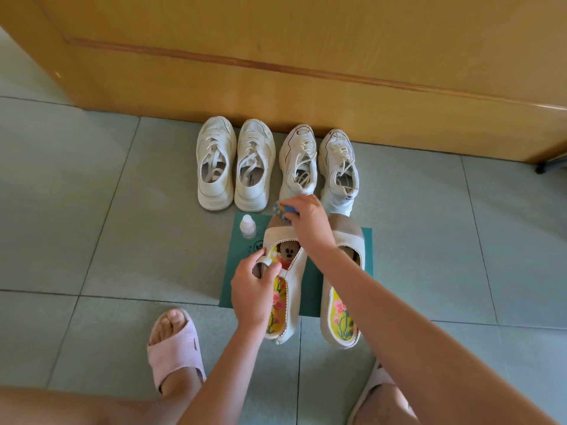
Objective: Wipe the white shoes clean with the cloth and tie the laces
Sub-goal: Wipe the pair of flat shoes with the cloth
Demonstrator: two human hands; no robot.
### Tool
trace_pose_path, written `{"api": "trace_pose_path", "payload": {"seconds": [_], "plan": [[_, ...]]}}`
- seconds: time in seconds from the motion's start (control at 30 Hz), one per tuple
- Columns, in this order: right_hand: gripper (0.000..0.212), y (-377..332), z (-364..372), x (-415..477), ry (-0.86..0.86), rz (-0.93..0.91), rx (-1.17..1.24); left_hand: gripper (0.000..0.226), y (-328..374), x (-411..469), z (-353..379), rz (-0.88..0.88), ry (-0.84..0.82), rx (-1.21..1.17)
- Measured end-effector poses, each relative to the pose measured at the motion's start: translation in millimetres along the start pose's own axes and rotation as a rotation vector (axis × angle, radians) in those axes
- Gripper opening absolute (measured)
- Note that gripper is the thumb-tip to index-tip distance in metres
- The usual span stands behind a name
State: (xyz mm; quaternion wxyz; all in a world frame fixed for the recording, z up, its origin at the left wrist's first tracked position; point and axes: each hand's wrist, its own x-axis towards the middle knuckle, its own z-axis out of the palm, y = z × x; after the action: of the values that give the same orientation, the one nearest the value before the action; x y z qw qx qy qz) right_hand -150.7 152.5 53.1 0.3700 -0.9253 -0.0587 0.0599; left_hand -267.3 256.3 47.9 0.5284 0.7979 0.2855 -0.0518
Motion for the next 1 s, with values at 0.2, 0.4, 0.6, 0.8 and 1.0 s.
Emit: {"api": "trace_pose_path", "payload": {"seconds": [0.2,0.4,0.6,0.8,1.0], "plan": [[0.020,-3,15,17,-0.051,0.065,-0.117,0.039,1,0,1,0.001,0.011,0.020],[0.024,-13,18,-4,-0.278,-0.122,-0.170,0.040,1,0,1,-0.018,0.006,0.031],[0.026,-12,-12,-11,-0.511,-0.159,-0.025,0.043,1,-2,1,-0.047,0.000,-0.005],[0.013,5,-10,21,-0.130,0.023,-0.085,0.041,3,-3,1,-0.028,0.006,-0.005],[0.015,-8,24,19,-0.234,-0.019,-0.240,0.042,2,-2,3,-0.036,0.005,-0.003]]}}
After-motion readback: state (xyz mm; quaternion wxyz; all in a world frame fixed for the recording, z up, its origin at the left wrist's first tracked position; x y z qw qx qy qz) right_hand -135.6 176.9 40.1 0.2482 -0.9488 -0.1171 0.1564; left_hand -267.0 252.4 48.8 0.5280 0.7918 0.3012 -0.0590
